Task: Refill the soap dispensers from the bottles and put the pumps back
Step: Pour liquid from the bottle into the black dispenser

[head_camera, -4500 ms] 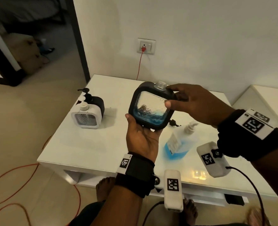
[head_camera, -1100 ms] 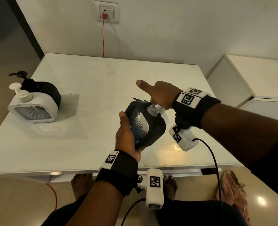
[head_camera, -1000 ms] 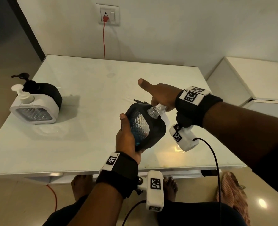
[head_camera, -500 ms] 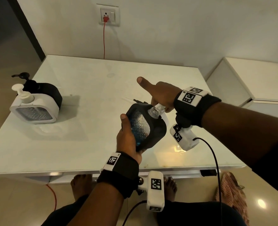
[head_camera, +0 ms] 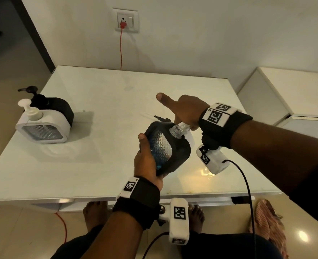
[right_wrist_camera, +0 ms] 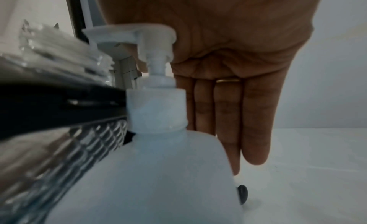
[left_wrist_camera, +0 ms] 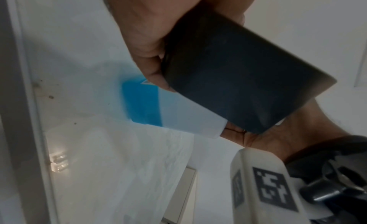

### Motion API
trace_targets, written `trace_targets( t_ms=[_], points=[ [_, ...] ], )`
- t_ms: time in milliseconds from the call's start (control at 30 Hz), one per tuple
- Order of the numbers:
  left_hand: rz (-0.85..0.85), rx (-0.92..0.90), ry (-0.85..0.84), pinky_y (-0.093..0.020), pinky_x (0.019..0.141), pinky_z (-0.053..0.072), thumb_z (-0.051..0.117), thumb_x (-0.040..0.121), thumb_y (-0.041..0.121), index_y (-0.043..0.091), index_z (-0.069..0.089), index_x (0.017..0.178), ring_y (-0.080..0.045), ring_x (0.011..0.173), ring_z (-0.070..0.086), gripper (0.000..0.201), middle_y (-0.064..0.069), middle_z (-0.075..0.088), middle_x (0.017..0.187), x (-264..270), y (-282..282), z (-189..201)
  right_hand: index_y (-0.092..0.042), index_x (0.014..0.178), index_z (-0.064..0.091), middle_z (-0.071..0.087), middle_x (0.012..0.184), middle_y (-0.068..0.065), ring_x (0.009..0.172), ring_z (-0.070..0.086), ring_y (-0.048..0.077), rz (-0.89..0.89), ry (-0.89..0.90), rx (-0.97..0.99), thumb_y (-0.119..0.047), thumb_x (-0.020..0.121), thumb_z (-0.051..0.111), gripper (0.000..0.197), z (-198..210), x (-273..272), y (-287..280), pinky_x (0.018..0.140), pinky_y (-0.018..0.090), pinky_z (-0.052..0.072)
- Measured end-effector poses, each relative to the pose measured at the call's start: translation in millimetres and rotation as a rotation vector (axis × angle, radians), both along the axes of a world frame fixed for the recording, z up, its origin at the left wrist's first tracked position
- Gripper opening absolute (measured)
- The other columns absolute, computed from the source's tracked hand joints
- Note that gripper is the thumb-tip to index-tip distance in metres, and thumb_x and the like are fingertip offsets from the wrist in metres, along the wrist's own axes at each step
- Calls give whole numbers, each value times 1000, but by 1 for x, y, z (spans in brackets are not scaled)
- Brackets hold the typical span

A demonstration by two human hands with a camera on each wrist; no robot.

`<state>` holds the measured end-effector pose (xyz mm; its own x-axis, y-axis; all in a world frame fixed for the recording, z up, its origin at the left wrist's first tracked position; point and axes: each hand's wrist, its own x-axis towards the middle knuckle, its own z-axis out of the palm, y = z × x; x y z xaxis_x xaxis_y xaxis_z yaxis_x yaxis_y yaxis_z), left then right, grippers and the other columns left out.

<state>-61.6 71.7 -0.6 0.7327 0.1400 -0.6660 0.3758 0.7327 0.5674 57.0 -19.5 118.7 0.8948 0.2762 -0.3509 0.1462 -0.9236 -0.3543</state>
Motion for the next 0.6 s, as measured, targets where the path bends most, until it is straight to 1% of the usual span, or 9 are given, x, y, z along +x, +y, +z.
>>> trace_targets(
  t_ms=[33,133,200,300,367,433,500,567,600],
  points=[
    [2,-2,3,-56,96,59,44,92,79,28,60,140,-40,117,67,71,-12,69,133,0,0,-1,-1,78,64,56,54,4,44,50,17,-6,-28,-3,-79,93,24,89,-3,0,0,71,32,49],
    [12,-11,8,-52,89,62,45,94,77,28,61,139,-40,116,68,69,-12,70,131,1,1,-1,-1,75,68,70,69,5,65,63,22,-33,-153,-15,-86,88,21,98,-15,1,-2,85,39,54],
    [8,-10,5,-50,87,63,44,95,77,28,60,139,-39,116,68,68,-13,70,131,1,0,-1,-7,71,66,72,73,6,72,66,24,-32,-212,-16,-86,87,20,94,-21,3,-3,86,42,54],
    [3,0,3,-53,91,62,44,94,78,29,60,140,-40,117,68,69,-13,69,133,1,0,-2,-6,80,67,71,73,5,66,64,22,8,-168,-41,-86,87,18,94,-19,5,-2,85,40,55],
    [5,5,9,-55,93,61,44,93,79,29,59,140,-40,118,67,71,-12,69,133,0,0,-2,-7,69,60,71,72,7,56,59,20,-9,-120,-9,-85,88,20,90,-11,4,-2,80,36,55],
    [6,10,14,-55,93,60,44,93,79,29,59,141,-40,118,67,71,-12,68,134,0,0,-2,-9,65,57,64,62,5,49,53,19,-22,-85,21,-83,90,21,86,-6,3,-2,74,34,51],
    [4,3,11,-54,92,61,44,93,79,29,59,141,-40,118,67,71,-12,69,133,-1,0,-1,-8,67,61,63,59,3,51,55,19,-14,-112,4,-83,90,21,88,-9,3,-3,76,35,52],
    [0,-8,2,-52,90,62,44,94,77,28,60,140,-39,115,69,69,-12,70,131,-1,-1,1,-7,66,62,70,67,5,63,63,23,2,-184,-7,-84,89,19,91,-18,5,-5,84,40,54],
    [-1,-5,-8,-51,89,62,43,95,76,28,61,139,-38,114,70,68,-12,71,130,-1,-1,2,-8,64,60,70,70,6,67,65,24,2,-220,-9,-85,89,19,90,-22,5,-5,85,42,53]
  ],
)
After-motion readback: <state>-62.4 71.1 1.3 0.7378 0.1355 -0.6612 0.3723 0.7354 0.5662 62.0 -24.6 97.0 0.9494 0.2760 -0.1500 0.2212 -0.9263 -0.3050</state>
